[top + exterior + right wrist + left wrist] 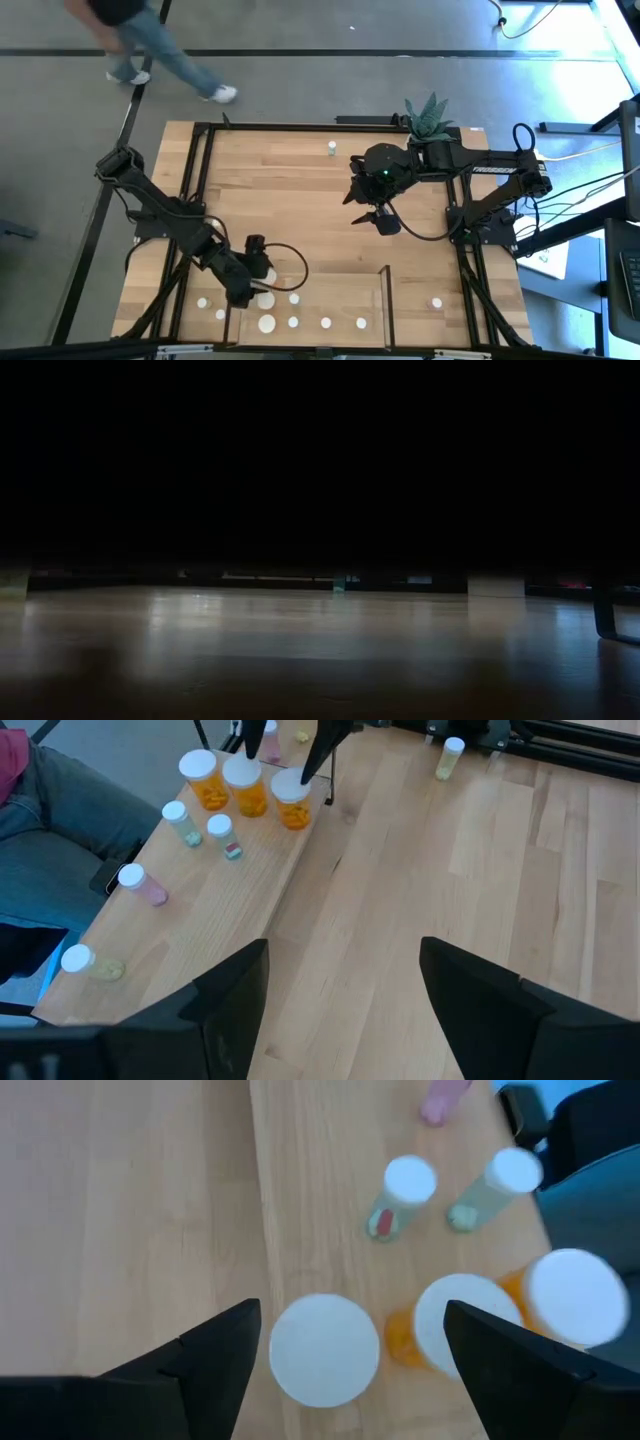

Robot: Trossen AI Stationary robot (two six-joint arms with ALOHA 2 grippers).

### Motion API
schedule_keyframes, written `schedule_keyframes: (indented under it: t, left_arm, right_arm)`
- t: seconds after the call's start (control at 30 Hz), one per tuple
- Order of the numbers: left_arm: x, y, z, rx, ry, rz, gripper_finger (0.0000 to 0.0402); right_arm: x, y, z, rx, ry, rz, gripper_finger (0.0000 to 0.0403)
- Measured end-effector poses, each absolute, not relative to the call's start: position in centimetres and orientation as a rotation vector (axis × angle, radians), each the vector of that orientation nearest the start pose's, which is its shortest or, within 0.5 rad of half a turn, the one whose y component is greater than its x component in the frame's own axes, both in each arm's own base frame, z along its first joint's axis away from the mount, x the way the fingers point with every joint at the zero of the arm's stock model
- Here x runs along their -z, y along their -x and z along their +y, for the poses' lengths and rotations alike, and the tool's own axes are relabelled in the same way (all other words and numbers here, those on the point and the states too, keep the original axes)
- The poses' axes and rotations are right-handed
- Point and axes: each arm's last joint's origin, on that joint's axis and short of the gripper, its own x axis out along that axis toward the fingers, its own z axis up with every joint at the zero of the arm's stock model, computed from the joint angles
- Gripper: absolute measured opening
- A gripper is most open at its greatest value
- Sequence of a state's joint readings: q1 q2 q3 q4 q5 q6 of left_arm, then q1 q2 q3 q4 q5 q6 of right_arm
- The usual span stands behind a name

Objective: Pick and place medicine bottles onto shelf by color
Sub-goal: Put the top yellow pill bottle on the shelf aligned with the other yellow pill bottle

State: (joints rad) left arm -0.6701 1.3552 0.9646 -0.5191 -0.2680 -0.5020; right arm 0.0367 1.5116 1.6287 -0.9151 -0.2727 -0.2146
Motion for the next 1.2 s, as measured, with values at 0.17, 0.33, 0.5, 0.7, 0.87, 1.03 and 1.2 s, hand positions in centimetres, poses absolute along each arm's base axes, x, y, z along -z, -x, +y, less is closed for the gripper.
schedule_keyframes:
  t: [0.17,0.33,0.5,0.7,0.87,1.03,1.2]
  left_arm:
    - [-26.8,-20.9,-15.3,0.170,0.080,0.807,0.0308]
    - [-28.5,-20.3,-13.4,0.146,0.100,0.754,0.0308]
    - [-29.5,-19.6,-11.2,0.077,0.058,0.738,0.0308]
    - [-30.0,-19.0,-9.0,-0.047,0.060,0.735,0.0308]
    - [-29.5,-18.8,-8.1,-0.124,0.104,0.800,0.0308]
    - [-28.9,-18.1,-7.6,-0.204,0.167,0.879,0.0308]
    - [-28.5,-16.7,-7.0,-0.345,0.290,0.961,0.0308]
  right_arm:
    - [-38.7,-30.7,1.9,-0.376,0.107,0.758,0.0262]
    - [-38.7,-30.7,1.9,-0.376,0.108,0.753,0.0262]
    - [-38.7,-30.7,1.9,-0.376,0.108,0.753,0.0262]
    - [-38.7,-30.7,1.9,-0.376,0.108,0.753,0.0262]
    - [-38.7,-30.7,1.9,-0.376,0.108,0.753,0.0262]
    - [-38.9,-30.9,1.9,-0.374,0.112,0.722,0.0262]
    - [-39.1,-31.0,1.9,-0.363,0.087,0.712,0.0262]
